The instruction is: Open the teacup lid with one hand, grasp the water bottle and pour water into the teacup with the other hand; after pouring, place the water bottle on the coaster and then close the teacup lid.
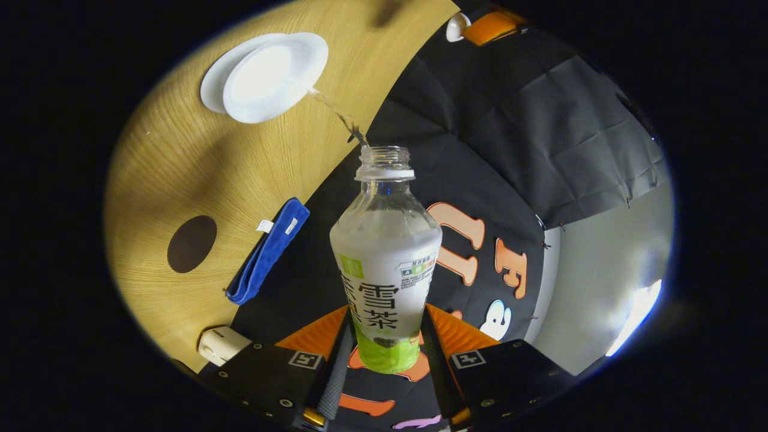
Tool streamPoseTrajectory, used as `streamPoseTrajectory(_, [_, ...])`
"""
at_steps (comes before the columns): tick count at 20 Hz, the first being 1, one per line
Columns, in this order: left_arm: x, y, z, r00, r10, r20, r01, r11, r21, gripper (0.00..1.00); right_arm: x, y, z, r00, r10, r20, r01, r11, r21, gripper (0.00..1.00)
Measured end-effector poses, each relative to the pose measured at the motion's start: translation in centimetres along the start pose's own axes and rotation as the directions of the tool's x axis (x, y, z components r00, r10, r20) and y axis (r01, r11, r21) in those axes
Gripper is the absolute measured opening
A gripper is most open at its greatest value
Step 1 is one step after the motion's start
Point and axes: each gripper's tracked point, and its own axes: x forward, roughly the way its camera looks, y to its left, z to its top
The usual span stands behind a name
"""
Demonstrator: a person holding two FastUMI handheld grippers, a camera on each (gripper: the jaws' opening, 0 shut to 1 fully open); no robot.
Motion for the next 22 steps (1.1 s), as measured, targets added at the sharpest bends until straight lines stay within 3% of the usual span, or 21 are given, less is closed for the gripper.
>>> streamPoseTrajectory(6, [-0.2, -0.3, -0.1, 1.0, -0.004, -0.008, 0.004, 1.0, 0.003, 0.33, 0.4, 0.2, 0.4, 0.997, 0.038, 0.06, -0.037, 0.999, -0.02, 0.63])
streamPoseTrajectory(16, [-0.3, -0.5, -0.2, 1.0, -0.001, -0.012, 0.001, 1.0, 0.006, 0.33, -0.4, 1.1, 2.1, 0.993, 0.048, 0.113, -0.04, 0.997, -0.071, 0.63])
streamPoseTrajectory(22, [-0.2, -0.7, 0.3, 1.0, 0.004, 0.001, -0.004, 1.0, 0.009, 0.33, -0.3, 1.6, 1.8, 0.992, 0.07, 0.103, -0.073, 0.997, 0.023, 0.63])
